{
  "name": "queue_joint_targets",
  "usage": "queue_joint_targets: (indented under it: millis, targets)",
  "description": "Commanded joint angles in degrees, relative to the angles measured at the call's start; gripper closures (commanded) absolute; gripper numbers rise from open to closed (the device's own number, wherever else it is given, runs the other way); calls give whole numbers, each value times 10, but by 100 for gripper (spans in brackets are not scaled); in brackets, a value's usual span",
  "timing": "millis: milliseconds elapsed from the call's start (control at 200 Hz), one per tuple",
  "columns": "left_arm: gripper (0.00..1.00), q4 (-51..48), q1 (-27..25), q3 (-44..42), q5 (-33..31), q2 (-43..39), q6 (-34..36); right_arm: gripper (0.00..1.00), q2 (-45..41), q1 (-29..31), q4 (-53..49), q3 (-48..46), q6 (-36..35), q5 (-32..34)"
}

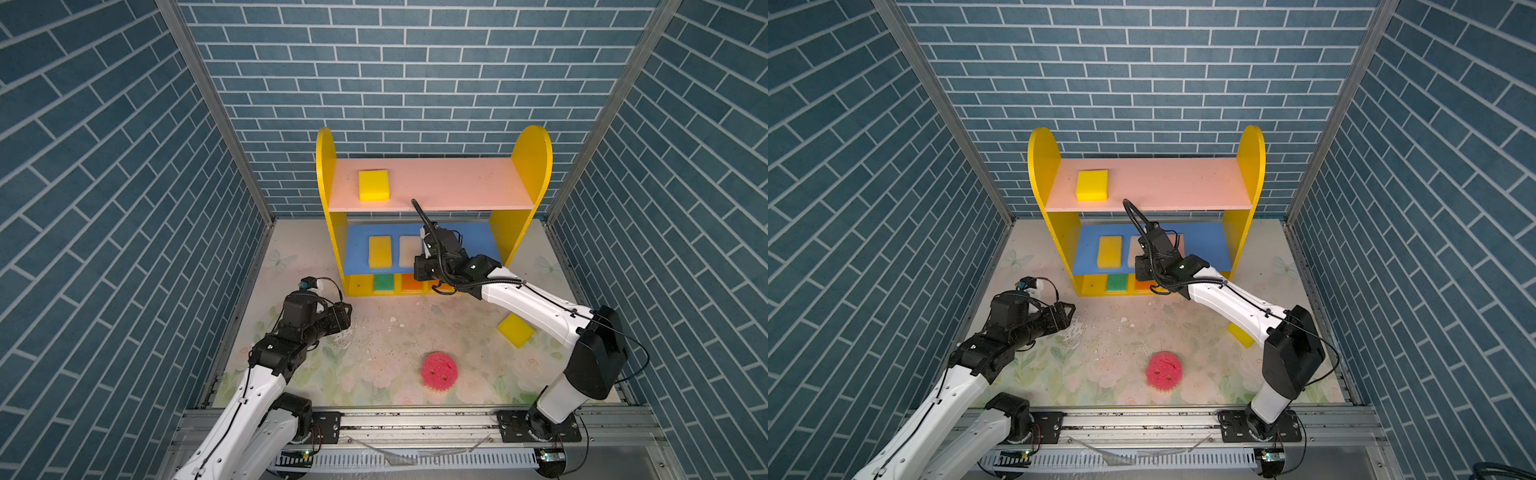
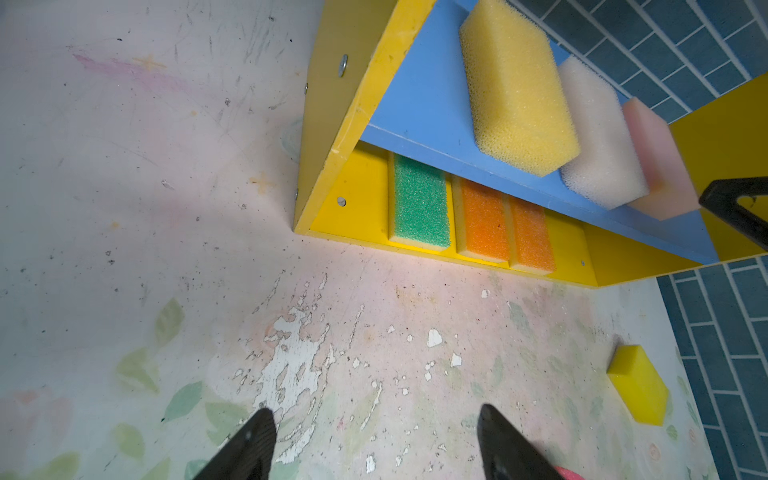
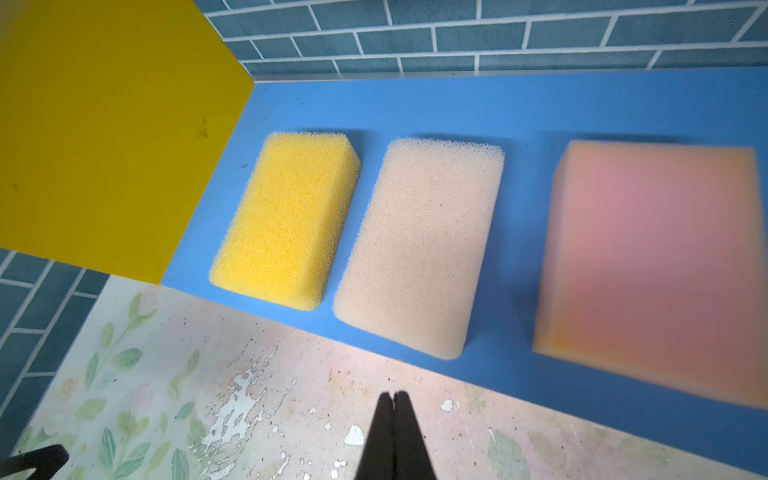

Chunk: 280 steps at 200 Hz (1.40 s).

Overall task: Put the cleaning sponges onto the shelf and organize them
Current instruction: 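Push the beige sponge into line on the blue shelf and open the right gripper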

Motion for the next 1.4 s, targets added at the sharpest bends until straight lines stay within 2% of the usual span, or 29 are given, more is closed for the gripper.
queue_joint_targets:
  millis: [0, 165, 470, 1395]
  targets:
    - [22, -6, 4, 10, -3, -5, 0, 100, -42, 13, 88, -65, 9, 22]
    - [22, -3, 4, 5, -1, -5, -2, 100, -61, 14, 186, -147, 46, 38]
    - [22, 0, 4, 2, 2, -5, -2, 100, -18, -4, 216, -126, 70, -3]
    - [22, -8, 4, 11, 1, -5, 2, 100, 38, -35, 200, -94, 95, -22]
